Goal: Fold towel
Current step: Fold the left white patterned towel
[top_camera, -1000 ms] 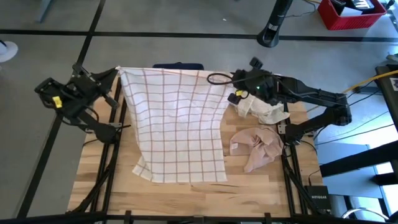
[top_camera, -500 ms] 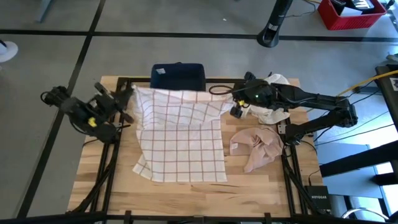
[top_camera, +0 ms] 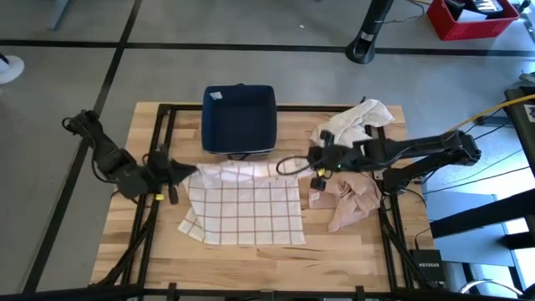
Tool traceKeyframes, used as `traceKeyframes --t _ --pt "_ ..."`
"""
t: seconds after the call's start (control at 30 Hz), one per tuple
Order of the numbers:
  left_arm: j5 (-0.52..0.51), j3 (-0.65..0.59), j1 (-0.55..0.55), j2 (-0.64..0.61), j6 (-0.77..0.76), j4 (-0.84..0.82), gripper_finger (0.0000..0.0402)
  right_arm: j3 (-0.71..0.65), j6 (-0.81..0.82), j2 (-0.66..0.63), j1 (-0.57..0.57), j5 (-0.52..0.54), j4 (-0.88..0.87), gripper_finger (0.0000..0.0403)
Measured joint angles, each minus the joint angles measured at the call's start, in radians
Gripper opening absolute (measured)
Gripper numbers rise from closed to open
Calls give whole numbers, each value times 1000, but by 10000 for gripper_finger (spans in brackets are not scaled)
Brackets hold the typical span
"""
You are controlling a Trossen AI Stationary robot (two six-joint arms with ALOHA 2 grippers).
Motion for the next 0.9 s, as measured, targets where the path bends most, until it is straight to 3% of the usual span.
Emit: traceKeyframes --t 0.1,0.23,0.4,0.63,0.9 --pt "83 0 1 36 -278 -167 1 -105 42 0 23 -1 101 5" --pt "113 0 4 93 -553 -347 1 -250 71 1 44 -12 314 5" --pt "188 0 49 171 -777 -539 1 -392 85 1 42 -24 557 5" --pt "247 0 151 281 -766 -595 1 -480 58 16 41 9 762 5" --pt "61 1 317 387 -629 -617 1 -484 -134 164 13 99 983 5"
